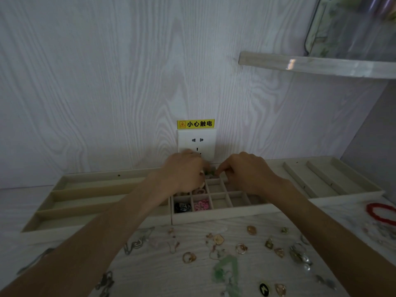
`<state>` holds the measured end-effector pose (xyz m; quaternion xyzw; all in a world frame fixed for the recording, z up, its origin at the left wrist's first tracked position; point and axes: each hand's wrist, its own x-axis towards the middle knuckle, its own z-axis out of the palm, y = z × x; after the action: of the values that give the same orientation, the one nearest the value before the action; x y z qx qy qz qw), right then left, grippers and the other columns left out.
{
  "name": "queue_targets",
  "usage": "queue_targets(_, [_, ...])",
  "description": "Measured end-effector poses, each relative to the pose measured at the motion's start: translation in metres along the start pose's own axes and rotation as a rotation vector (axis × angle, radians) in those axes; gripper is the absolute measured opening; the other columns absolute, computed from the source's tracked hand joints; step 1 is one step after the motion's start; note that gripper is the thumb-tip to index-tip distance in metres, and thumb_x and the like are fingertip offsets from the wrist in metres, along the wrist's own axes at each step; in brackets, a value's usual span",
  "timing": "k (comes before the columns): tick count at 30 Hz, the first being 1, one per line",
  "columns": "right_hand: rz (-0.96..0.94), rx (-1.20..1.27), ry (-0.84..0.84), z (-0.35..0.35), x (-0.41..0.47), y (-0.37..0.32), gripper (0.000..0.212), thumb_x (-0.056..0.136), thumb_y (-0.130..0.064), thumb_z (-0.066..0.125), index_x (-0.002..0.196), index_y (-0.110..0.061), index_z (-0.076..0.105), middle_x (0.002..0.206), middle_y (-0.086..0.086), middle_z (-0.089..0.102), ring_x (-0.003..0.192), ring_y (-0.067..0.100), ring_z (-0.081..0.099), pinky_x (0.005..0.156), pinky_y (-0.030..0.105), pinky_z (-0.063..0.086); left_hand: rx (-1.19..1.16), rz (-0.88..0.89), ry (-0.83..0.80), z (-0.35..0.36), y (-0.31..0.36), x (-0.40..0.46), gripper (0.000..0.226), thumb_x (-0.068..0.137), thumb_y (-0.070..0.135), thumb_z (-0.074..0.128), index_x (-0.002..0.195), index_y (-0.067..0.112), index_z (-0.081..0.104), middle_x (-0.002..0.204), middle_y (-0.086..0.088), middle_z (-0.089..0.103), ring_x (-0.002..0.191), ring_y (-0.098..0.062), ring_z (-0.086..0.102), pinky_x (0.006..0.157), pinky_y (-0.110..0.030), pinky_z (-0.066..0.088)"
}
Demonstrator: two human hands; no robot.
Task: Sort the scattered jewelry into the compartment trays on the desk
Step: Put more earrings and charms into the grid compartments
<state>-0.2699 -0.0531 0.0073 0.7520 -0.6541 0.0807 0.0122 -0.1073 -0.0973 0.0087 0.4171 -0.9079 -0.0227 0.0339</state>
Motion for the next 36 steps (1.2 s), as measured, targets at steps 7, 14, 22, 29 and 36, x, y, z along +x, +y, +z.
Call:
queue_targets(7, [0.032, 0.064, 0.076, -0.012, -0.001, 0.000, 0.035, 0.092, -0.015, 0.044, 0.108, -0.036, 0.068, 0.071, -0.015, 0.056, 0.054, 0.003, 0.041, 0.050, 0.019, 0.029, -0.040, -0.017, 0.023, -0.003, -0.004, -0.004, 0.038, 0.092, 0.021, 0.045, 0.127, 0.031, 0.056, 0.118, -0.001, 0.055, 0.124, -0.019, 0.040, 0.091, -0.034, 0.039])
queue_targets(14, [0.037, 0.150, 0.099, -0.031, -0.023, 0.002, 0.025, 0.093, -0.025, 0.052, 0.109, -0.037, 0.066, 0.060, -0.020, 0.044, 0.052, -0.002, 0.042, 0.050, 0.016, 0.027, -0.120, -0.065, 0.108, -0.020, -0.012, -0.037, 0.033, 0.095, 0.026, 0.043, 0.125, 0.031, 0.055, 0.089, 0.008, 0.040, 0.092, -0.009, 0.034, 0.073, -0.029, 0.033])
queue_targets(22, [-0.023, 0.207, 0.002, -0.037, -0.087, -0.022, 0.022, 0.092, -0.030, 0.054, 0.107, -0.038, 0.067, 0.072, -0.012, 0.062, 0.055, -0.002, 0.050, 0.051, 0.015, 0.032, -0.249, -0.067, 0.201, -0.018, 0.002, -0.108, 0.033, 0.096, 0.021, 0.044, 0.123, 0.035, 0.057, 0.093, 0.017, 0.051, 0.093, -0.006, 0.040, 0.070, -0.025, 0.035])
queue_targets(29, [-0.057, 0.222, -0.082, -0.019, -0.129, -0.045, 0.022, 0.091, -0.031, 0.056, 0.109, -0.039, 0.066, 0.072, -0.021, 0.057, 0.062, -0.008, 0.048, 0.060, 0.015, 0.038, -0.342, -0.066, 0.169, 0.001, 0.014, -0.158, 0.033, 0.089, 0.020, 0.056, 0.114, 0.040, 0.060, 0.102, 0.024, 0.057, 0.092, -0.001, 0.052, 0.072, -0.020, 0.043])
queue_targets(36, [-0.136, 0.195, -0.099, -0.006, -0.150, -0.058, 0.028, 0.094, -0.024, 0.052, 0.117, -0.036, 0.063, 0.100, -0.008, 0.057, 0.097, 0.009, 0.050, 0.076, 0.025, 0.041, -0.281, -0.087, 0.125, 0.034, 0.027, -0.170, 0.036, 0.092, 0.023, 0.052, 0.125, 0.036, 0.057, 0.124, 0.014, 0.055, 0.118, -0.009, 0.045, 0.094, -0.031, 0.042])
